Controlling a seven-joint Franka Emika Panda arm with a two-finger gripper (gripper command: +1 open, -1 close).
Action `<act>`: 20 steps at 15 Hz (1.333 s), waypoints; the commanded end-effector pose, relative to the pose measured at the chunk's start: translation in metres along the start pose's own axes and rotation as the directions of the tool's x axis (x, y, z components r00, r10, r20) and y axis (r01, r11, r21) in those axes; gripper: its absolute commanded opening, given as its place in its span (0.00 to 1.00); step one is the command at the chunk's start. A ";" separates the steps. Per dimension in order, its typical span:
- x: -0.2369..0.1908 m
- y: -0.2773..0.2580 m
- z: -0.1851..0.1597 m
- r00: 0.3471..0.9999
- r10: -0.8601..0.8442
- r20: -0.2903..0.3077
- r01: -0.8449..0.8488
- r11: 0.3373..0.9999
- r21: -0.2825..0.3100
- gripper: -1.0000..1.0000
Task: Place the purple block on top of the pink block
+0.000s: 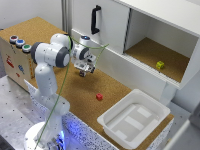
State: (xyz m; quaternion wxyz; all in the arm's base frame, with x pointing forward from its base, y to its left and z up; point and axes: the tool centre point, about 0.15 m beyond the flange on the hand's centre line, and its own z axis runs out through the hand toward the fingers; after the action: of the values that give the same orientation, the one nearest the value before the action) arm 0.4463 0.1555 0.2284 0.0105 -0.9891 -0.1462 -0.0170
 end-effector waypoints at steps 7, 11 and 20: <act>-0.046 0.066 -0.061 0.984 0.163 -0.070 -0.165 0.986 -0.028 0.00; -0.062 0.098 -0.068 0.990 0.121 -0.076 -0.126 0.990 -0.063 0.00; -0.141 0.166 -0.061 0.990 0.128 -0.062 -0.133 0.986 -0.098 0.00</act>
State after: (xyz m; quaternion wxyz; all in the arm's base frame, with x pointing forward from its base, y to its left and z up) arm 0.4058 0.0046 0.2895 -0.0497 -0.9938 -0.0961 -0.0247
